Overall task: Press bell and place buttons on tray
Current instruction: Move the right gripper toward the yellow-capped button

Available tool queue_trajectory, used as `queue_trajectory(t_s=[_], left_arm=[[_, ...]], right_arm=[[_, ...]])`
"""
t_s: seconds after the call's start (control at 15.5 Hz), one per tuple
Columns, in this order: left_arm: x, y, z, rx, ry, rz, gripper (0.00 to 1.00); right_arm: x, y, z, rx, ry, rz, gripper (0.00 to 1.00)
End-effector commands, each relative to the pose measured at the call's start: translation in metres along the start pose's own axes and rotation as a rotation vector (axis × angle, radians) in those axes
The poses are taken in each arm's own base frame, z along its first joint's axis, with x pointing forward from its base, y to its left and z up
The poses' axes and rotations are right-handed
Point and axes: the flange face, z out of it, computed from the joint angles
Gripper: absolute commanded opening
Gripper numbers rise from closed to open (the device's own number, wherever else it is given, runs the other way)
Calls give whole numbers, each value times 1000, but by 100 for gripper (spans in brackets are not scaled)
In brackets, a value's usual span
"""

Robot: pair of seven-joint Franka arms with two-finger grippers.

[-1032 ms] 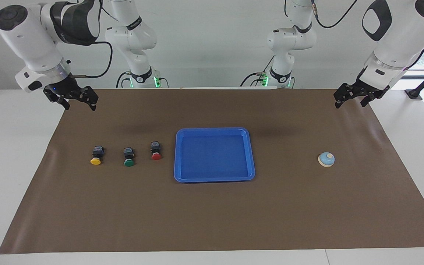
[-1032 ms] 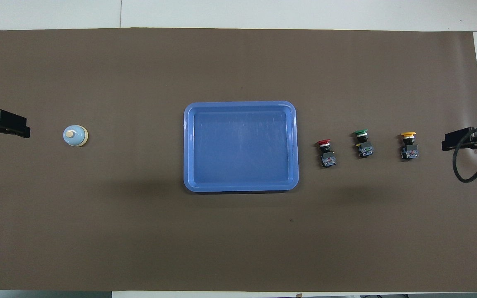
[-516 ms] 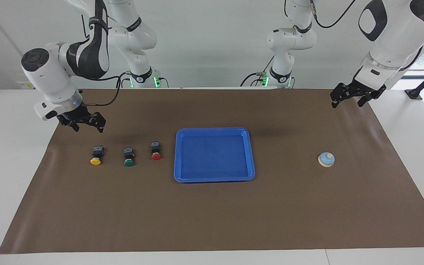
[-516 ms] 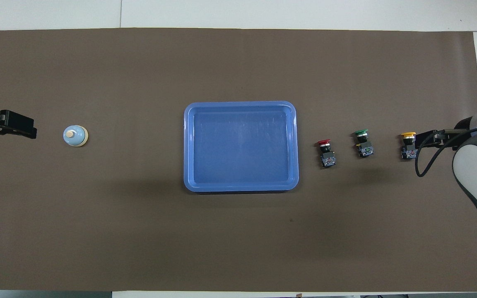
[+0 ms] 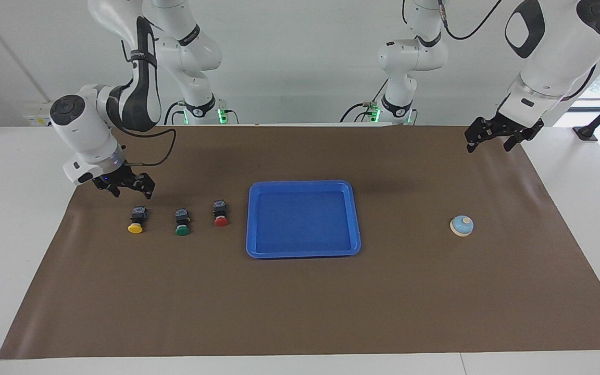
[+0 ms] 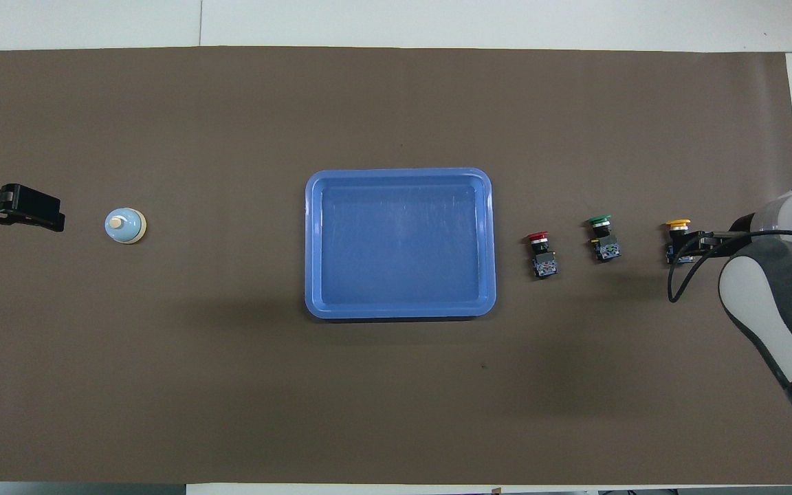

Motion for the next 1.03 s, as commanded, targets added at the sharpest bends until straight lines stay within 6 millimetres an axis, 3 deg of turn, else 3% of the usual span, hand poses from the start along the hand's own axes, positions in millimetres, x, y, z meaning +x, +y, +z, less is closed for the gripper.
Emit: queue_trajectory(t_s=[0.0,0.45,0.71,0.97], left_arm=[[-6,-8,-4,7,-4,-18,100],[-6,-8,-4,7,-2,-17,100],[-6,-8,-4,7,-2,-18,100],[-6,-7,-4,6,-2,-18,100]], right_arm=[[-7,4,12,-3,17,-23,100],[-13,18,49,-4,23,-8,100],[-10,40,75,-7,24,-28,100],[-10,37,78,-6,21,-29,100]])
